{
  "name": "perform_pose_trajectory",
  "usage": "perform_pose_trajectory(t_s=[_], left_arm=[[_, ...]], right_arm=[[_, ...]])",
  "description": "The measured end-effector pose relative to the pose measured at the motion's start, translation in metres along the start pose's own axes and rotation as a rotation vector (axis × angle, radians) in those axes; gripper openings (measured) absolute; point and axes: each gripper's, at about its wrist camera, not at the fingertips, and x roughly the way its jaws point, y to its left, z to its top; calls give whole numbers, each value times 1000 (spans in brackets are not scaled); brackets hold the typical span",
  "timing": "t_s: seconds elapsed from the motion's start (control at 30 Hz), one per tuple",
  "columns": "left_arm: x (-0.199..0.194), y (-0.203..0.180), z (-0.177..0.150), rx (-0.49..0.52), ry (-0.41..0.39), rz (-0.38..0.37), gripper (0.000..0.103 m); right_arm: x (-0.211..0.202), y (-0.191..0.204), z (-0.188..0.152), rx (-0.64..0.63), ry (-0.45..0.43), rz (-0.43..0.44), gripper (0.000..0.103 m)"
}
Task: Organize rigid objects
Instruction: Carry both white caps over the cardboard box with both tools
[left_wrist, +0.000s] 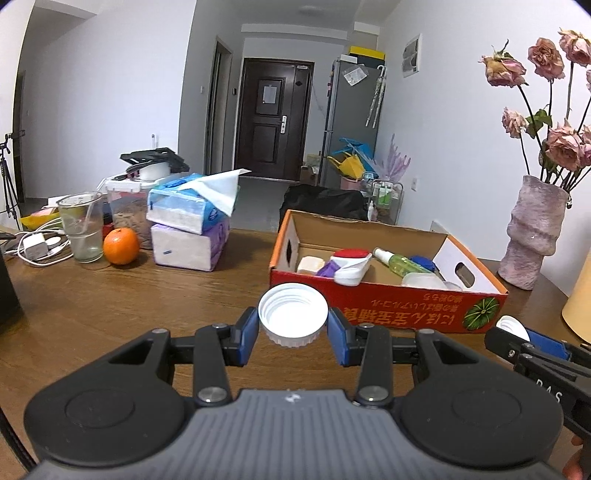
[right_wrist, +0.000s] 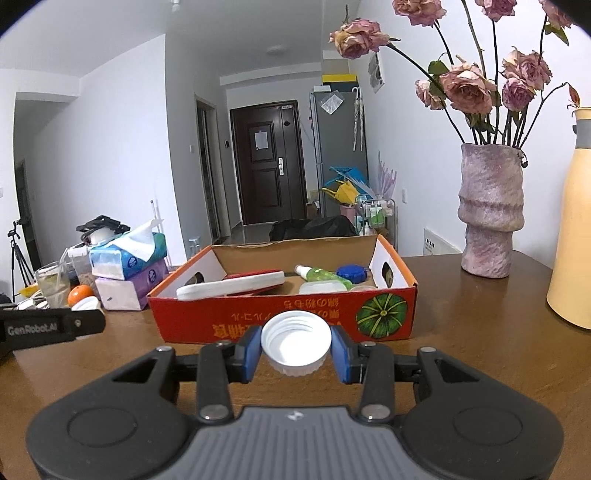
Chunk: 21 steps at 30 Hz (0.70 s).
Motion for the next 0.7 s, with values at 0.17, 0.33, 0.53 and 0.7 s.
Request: perform_pose_trajectory(t_s=[0.17, 0.33, 0.53, 0.7], left_arm=[[7, -11, 5, -1, -8, -6, 41], [15, -22, 9, -1, -11, -10, 41], [29, -36, 19, -4, -26, -19, 41], [41, -46, 27, -3, -38, -25, 41]], right_arm=[[3, -5, 5, -1, -21, 2, 39], [10, -9, 9, -2, -34, 2, 39], [20, -15, 17, 1, -50, 6, 39], [33, -20, 23, 7, -52, 8, 39]])
